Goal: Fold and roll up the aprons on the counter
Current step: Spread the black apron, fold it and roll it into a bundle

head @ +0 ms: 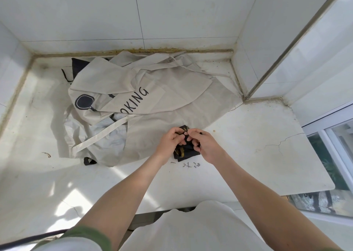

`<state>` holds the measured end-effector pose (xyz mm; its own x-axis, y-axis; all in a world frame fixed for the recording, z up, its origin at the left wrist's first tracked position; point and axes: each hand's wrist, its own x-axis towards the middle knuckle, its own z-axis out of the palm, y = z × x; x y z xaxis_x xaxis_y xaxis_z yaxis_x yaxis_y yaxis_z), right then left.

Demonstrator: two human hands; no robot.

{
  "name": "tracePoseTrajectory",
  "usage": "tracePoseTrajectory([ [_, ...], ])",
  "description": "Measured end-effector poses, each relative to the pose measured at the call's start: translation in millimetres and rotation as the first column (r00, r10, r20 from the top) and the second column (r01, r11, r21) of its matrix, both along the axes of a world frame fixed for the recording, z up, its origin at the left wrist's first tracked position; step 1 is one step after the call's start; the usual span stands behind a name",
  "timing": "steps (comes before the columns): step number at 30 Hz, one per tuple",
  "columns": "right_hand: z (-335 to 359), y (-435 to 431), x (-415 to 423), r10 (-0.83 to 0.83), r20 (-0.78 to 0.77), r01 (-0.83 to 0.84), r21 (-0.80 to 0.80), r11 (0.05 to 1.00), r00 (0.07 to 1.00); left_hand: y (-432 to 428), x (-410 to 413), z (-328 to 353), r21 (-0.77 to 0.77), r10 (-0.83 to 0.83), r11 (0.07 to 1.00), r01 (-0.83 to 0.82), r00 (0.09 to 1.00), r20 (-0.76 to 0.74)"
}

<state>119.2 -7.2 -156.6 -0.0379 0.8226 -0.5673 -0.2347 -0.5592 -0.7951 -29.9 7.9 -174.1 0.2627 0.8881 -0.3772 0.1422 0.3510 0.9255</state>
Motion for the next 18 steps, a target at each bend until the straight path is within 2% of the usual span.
tracePoseTrajectory([
  [3, -2, -2, 0, -0.011, -0.010, 0.011, 0.009, 1.000, 1.000, -7, 6, 0, 0.134, 0.004, 0.991, 0.018, 0.987, -0.158],
  [6, -1, -3, -3, -0.034, -0.022, 0.035, 0.013, 0.999, 0.999, -9, 10, 3, 0.355, -0.011, 0.923, 0.146, 0.934, -0.356],
  [9, -1, -5, -5, -0.076, -0.027, 0.076, 0.009, 0.997, 0.997, -8, 15, -3, 0.450, -0.014, 0.863, 0.229, 0.902, -0.432],
  [13, -6, -9, -1, -0.087, -0.046, 0.088, 0.024, 0.996, 0.995, -10, 21, -11, 0.403, -0.094, 0.864, 0.303, 0.882, -0.462],
  [15, -5, -10, 3, -0.042, -0.024, 0.043, 0.031, 0.999, 0.999, -12, 23, -5, 0.346, -0.083, 0.909, 0.234, 0.913, -0.400],
  [18, -2, -7, 7, 0.020, 0.026, -0.021, 0.034, 0.999, 0.999, -7, 20, -3, 0.120, -0.088, 0.985, 0.122, 0.963, -0.255],
])
